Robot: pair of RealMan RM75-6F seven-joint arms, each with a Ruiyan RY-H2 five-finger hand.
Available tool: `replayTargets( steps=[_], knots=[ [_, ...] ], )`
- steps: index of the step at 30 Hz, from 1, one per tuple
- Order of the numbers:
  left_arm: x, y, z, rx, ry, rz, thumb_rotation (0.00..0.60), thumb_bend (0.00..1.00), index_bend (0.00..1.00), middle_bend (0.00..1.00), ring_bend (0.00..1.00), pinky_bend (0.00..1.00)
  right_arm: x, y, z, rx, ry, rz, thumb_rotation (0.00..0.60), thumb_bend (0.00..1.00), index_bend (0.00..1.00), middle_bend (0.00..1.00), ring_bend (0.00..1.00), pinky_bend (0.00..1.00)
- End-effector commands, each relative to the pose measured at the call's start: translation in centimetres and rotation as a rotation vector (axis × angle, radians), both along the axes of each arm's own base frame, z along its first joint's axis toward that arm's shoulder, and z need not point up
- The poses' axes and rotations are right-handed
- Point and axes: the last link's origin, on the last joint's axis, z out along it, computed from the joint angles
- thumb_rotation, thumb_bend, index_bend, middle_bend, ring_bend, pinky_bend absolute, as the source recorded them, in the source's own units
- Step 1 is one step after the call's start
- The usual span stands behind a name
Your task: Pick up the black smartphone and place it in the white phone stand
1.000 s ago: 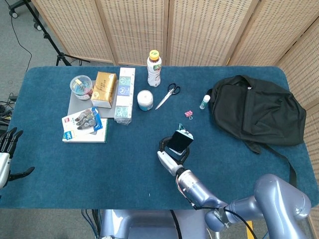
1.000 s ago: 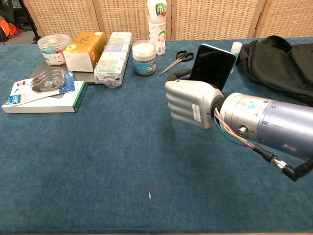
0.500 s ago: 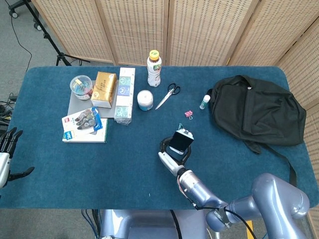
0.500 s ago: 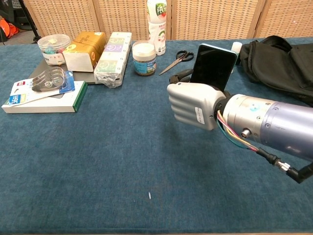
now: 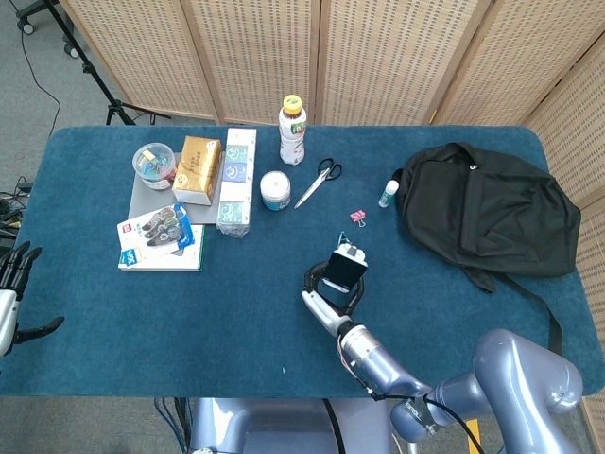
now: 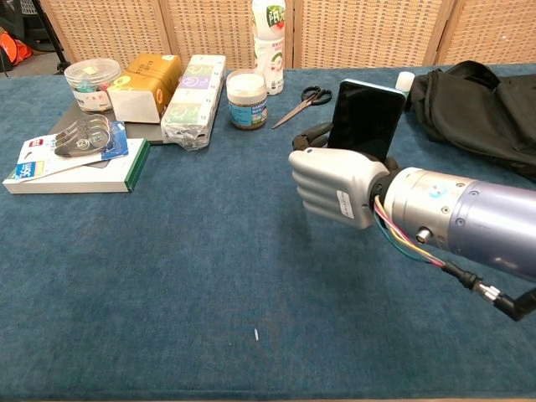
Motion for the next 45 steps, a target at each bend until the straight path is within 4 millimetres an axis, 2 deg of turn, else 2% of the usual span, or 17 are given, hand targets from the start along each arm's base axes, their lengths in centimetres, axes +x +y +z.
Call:
replayTargets(
  steps=[1, 6, 12, 18, 25, 35, 38, 41, 43, 45],
  knots=[
    [0.0, 0.0, 0.0, 0.000, 0.000, 0.000, 0.600, 0.00, 0.00, 0.00, 0.00, 0.00, 0.0, 0.0, 0.0, 0.004, -0.006, -0.002, 0.600, 0.16, 0.39, 0.23, 0.27, 0.41],
    [0.0, 0.0, 0.0, 0.000, -0.002, 0.000, 0.600, 0.00, 0.00, 0.00, 0.00, 0.00, 0.1, 0.2, 0.0, 0.010, -0.016, -0.005, 0.600, 0.16, 0.29, 0.11, 0.14, 0.34],
    [0.0, -0.1, 0.1, 0.000, -0.005, -0.001, 0.600, 0.00, 0.00, 0.00, 0.00, 0.00, 0.0, 0.2, 0.1, 0.006, -0.024, -0.005, 0.600, 0.16, 0.25, 0.05, 0.05, 0.25],
    [0.0, -0.1, 0.1, -0.004, -0.005, -0.002, 0.600, 0.00, 0.00, 0.00, 0.00, 0.00, 0.1, 0.1, 0.2, 0.007, -0.032, -0.008, 0.600, 0.16, 0.25, 0.05, 0.03, 0.19],
    [0.0, 0.0, 0.1, -0.003, -0.006, 0.001, 0.600, 0.00, 0.00, 0.00, 0.00, 0.00, -0.4, -0.4, 0.6, -0.005, -0.034, -0.037, 0.600, 0.16, 0.25, 0.05, 0.03, 0.19],
    [-0.1, 0.1, 0.2, 0.000, -0.008, 0.005, 0.600, 0.00, 0.00, 0.00, 0.00, 0.00, 0.3, 0.6, 2.1, 0.013, -0.102, -0.052, 0.600, 0.16, 0.24, 0.05, 0.03, 0.19],
    [-0.1, 0.1, 0.2, 0.001, -0.009, 0.005, 0.600, 0.00, 0.00, 0.00, 0.00, 0.00, 0.5, 0.9, 2.8, 0.023, -0.127, -0.055, 0.600, 0.16, 0.24, 0.05, 0.03, 0.19],
    [-0.1, 0.0, 0.3, 0.002, -0.010, 0.005, 0.600, 0.00, 0.00, 0.00, 0.00, 0.00, 0.6, 1.3, 4.7, 0.040, -0.178, -0.057, 0.600, 0.16, 0.24, 0.05, 0.03, 0.19],
    [-0.1, 0.0, 0.4, 0.004, -0.013, 0.002, 0.600, 0.00, 0.00, 0.00, 0.00, 0.00, 1.0, 1.3, 7.0, 0.084, -0.267, -0.035, 0.600, 0.15, 0.24, 0.05, 0.03, 0.19],
    [0.0, -0.2, 0.4, 0.006, -0.015, -0.004, 0.600, 0.00, 0.00, 0.00, 0.00, 0.00, 0.4, 0.2, 9.5, 0.175, -0.370, -0.006, 0.600, 0.15, 0.24, 0.05, 0.03, 0.19]
  ],
)
